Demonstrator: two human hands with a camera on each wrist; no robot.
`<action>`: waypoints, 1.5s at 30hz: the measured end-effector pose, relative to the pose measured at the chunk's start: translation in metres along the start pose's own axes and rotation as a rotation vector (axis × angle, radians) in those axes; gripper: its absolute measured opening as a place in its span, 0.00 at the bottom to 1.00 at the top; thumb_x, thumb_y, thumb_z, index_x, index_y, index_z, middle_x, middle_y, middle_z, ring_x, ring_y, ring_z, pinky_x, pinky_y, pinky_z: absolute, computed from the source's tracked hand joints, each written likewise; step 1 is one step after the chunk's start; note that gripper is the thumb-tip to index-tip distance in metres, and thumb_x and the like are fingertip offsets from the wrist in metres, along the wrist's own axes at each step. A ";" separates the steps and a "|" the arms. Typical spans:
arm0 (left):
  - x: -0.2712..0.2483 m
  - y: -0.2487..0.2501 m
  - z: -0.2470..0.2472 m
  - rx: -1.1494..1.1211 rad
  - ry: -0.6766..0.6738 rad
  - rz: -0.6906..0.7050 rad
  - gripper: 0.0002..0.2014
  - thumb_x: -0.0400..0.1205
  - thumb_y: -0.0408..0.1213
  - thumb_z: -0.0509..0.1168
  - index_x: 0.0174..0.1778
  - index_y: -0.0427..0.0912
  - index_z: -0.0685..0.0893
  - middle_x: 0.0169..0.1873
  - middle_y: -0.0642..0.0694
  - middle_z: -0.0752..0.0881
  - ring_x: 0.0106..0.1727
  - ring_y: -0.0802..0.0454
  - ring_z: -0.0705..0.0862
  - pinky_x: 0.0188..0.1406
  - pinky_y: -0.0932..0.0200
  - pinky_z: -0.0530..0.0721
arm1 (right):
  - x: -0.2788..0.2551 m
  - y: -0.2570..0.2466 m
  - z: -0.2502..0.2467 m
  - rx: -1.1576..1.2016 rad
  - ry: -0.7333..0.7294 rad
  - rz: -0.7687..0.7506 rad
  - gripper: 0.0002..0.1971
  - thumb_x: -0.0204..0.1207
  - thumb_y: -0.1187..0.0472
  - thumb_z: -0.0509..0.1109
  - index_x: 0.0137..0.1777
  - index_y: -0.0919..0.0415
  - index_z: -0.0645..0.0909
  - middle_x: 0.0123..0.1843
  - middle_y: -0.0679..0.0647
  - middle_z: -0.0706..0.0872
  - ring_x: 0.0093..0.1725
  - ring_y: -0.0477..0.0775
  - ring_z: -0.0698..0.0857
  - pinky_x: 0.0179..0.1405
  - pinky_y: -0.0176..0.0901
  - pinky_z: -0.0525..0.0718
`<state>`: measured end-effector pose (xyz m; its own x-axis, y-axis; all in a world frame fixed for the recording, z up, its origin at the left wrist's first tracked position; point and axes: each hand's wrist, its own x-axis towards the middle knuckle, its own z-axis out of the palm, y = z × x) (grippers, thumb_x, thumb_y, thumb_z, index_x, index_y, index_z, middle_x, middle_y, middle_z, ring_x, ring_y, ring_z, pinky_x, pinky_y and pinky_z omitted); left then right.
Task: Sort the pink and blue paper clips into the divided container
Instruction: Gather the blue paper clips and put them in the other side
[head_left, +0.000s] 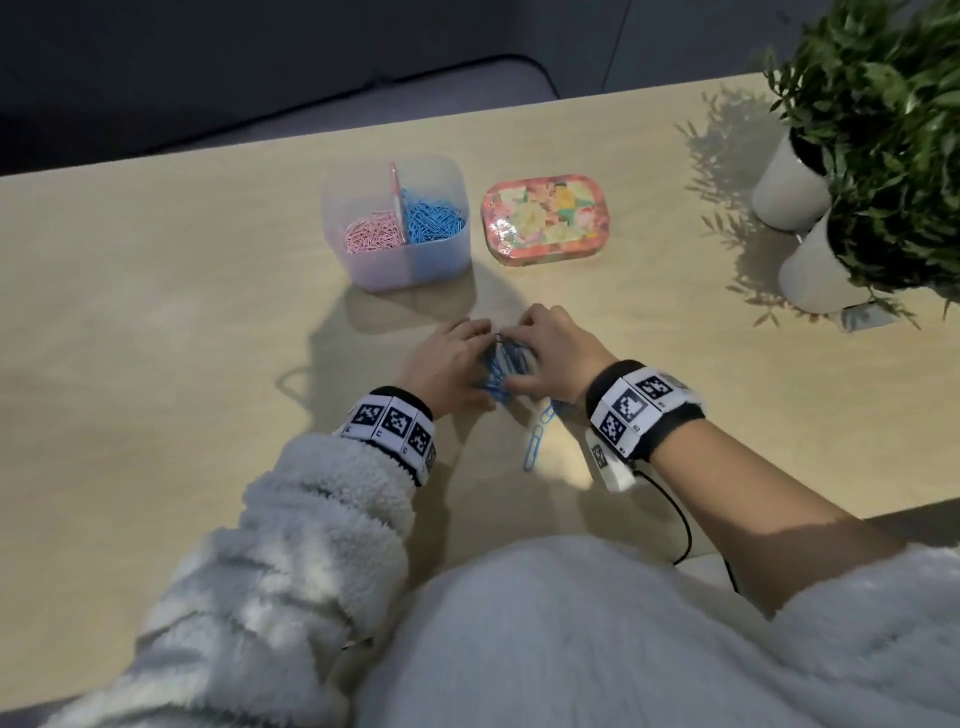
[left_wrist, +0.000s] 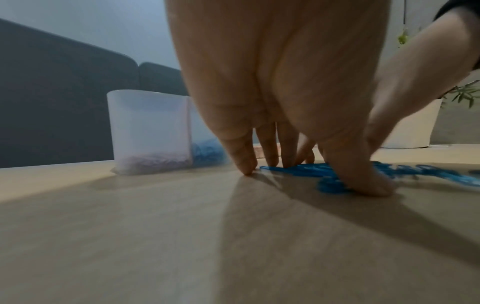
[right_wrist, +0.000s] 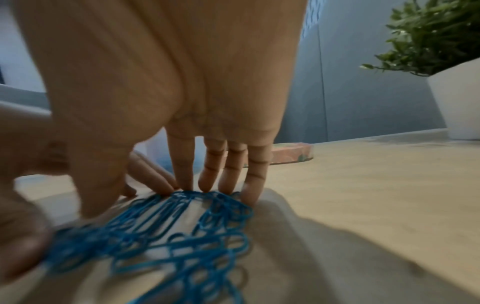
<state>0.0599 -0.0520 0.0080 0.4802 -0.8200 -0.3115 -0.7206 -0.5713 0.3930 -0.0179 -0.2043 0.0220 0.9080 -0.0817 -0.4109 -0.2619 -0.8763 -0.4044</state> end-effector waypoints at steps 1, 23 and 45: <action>-0.001 0.000 0.003 0.007 0.028 -0.001 0.39 0.67 0.45 0.76 0.73 0.37 0.71 0.74 0.40 0.71 0.75 0.42 0.68 0.74 0.57 0.61 | -0.005 -0.002 0.002 -0.018 -0.015 -0.008 0.34 0.63 0.42 0.76 0.69 0.51 0.75 0.60 0.55 0.73 0.61 0.56 0.70 0.58 0.53 0.79; -0.007 0.011 0.014 -0.094 0.116 -0.198 0.10 0.78 0.32 0.64 0.52 0.33 0.82 0.52 0.33 0.82 0.55 0.36 0.77 0.53 0.47 0.72 | -0.009 -0.008 0.025 -0.002 0.112 0.057 0.08 0.76 0.72 0.59 0.53 0.68 0.75 0.56 0.66 0.79 0.57 0.65 0.76 0.53 0.53 0.75; -0.042 0.006 0.002 -0.339 0.149 -0.249 0.05 0.75 0.28 0.63 0.44 0.32 0.80 0.45 0.35 0.84 0.47 0.38 0.80 0.43 0.53 0.74 | 0.145 -0.080 -0.110 0.279 0.228 0.212 0.11 0.70 0.63 0.75 0.48 0.61 0.77 0.53 0.63 0.87 0.53 0.60 0.87 0.53 0.47 0.87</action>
<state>0.0347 -0.0210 0.0215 0.7030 -0.6380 -0.3143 -0.3810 -0.7109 0.5911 0.1703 -0.1986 0.0847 0.8653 -0.3769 -0.3304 -0.5010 -0.6692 -0.5488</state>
